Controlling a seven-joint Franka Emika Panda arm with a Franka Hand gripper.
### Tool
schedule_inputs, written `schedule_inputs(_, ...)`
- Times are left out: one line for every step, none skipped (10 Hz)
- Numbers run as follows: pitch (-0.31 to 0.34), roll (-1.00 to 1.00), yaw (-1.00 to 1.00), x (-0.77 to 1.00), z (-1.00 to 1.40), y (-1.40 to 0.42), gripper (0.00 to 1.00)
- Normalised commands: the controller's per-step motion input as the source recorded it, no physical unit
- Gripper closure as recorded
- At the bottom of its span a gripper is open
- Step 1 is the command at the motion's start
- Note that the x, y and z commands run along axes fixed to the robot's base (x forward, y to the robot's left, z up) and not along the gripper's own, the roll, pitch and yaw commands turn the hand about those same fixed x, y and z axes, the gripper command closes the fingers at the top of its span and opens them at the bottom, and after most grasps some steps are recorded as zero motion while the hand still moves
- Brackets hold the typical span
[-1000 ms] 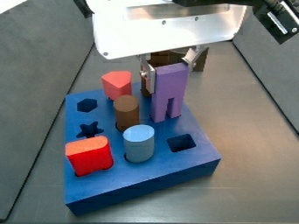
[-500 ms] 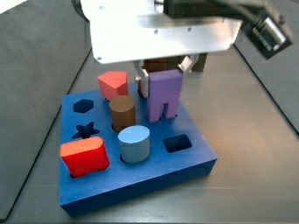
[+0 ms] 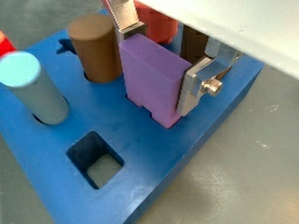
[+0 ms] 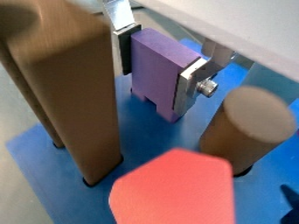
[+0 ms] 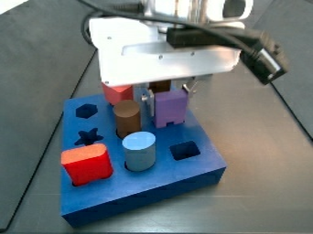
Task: Pick up the double-square object. Move up. Place the double-square object on the fixture. Regrasp the double-square object. Move to above the board. Insert the double-square object.
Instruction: Insert the double-square object.
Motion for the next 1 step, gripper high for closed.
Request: schedule_inputs(0.0,0.0,0.0,0.0,0.0,0.0,1.0)
